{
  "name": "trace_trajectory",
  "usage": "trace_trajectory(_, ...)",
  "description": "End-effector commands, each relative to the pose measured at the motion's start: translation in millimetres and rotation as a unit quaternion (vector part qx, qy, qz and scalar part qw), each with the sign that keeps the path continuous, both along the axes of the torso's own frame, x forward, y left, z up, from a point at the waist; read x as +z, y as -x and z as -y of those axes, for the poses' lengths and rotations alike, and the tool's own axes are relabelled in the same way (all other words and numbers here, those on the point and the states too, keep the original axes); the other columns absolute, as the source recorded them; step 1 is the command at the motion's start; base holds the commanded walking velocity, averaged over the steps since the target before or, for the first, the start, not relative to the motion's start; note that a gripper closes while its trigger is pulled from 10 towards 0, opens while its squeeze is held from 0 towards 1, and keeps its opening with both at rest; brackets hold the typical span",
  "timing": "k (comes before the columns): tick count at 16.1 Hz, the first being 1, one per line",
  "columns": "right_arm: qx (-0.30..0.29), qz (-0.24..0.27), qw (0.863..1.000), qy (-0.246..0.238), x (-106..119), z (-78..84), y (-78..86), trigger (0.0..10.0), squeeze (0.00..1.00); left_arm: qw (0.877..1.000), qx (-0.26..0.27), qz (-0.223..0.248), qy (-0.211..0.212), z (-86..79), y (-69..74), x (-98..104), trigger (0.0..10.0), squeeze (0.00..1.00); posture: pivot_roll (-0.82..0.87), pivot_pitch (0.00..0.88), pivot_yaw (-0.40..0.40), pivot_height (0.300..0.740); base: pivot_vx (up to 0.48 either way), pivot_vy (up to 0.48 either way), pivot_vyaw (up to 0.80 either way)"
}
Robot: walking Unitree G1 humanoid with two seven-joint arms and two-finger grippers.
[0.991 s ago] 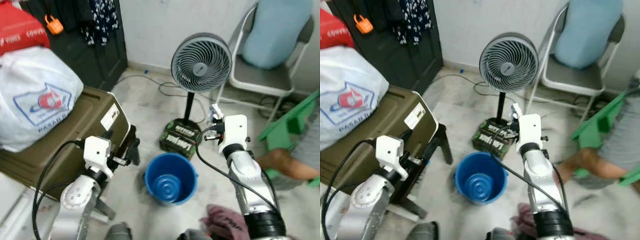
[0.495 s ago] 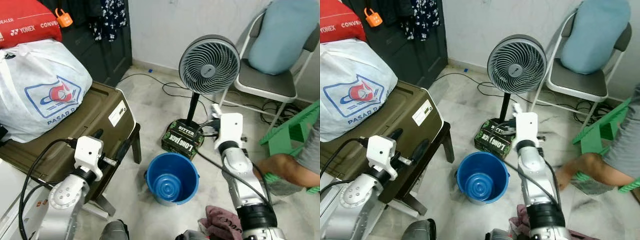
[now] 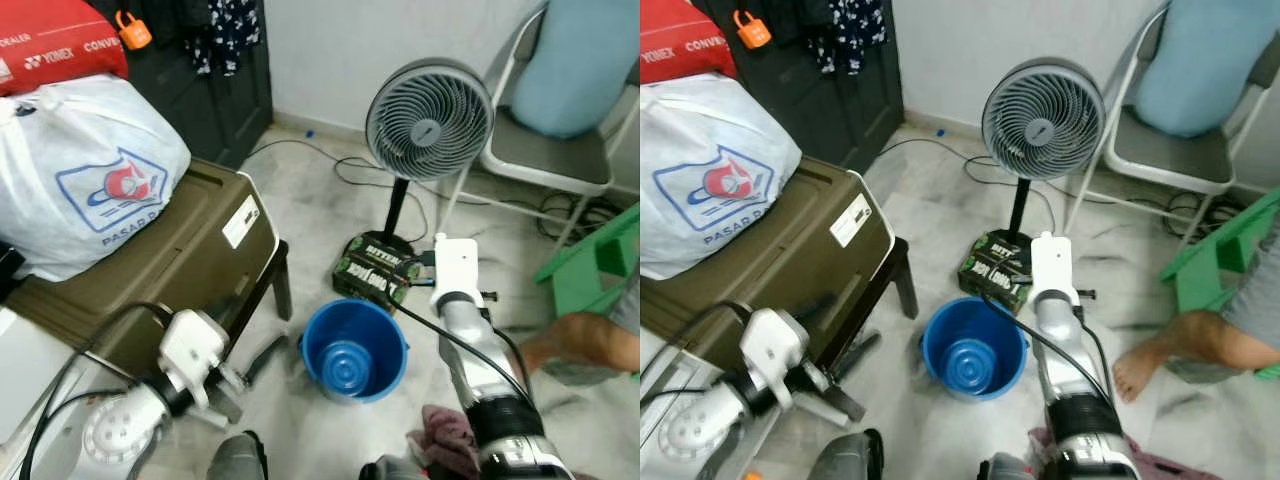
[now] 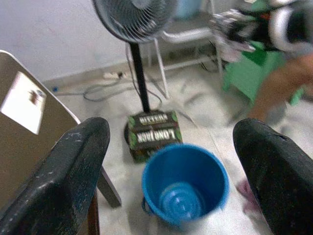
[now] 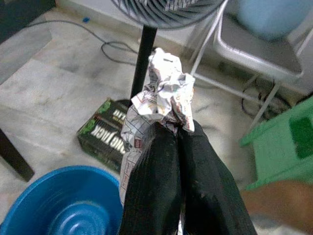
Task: Clean up the room
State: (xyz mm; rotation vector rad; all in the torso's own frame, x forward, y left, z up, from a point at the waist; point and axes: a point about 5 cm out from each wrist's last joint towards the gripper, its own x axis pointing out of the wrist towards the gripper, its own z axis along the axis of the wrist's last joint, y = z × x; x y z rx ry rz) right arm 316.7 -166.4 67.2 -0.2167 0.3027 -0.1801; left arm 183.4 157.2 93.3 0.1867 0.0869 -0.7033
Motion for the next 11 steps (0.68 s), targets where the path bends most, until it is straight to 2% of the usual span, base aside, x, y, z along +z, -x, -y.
trace_trajectory(1,-0.009,-0.016,1.0,-0.006,-6.1,-2.5,1.2,10.0,0.0,1.0,-0.005,0.002,-0.013,-3.2,4.7,5.4,10.0,0.0,0.19,0.194,0.055,0.74,0.0,0.0,0.0)
trace_trajectory(3,-0.001,-0.025,1.0,-0.012,-11.2,-14.6,-2.5,10.0,0.0,1.0,0.001,-0.012,-0.025,-13.5,16.6,10.0,10.0,0.0,0.23,0.228,0.08,0.74,0.0,0.0,0.0)
trace_trajectory(7,0.009,-0.054,0.999,-0.002,-21.9,-34.7,-8.2,10.0,0.0,0.999,-0.005,-0.03,-0.042,-19.5,31.7,13.7,10.0,0.0,0.27,0.253,0.116,0.74,0.0,0.0,0.0)
trace_trajectory(11,-0.012,-0.063,0.998,-0.019,-25.7,-45.5,-11.8,10.0,0.0,0.998,0.001,-0.031,-0.056,-30.1,30.5,24.3,10.0,0.0,0.31,0.265,0.141,0.74,0.0,0.0,0.0)
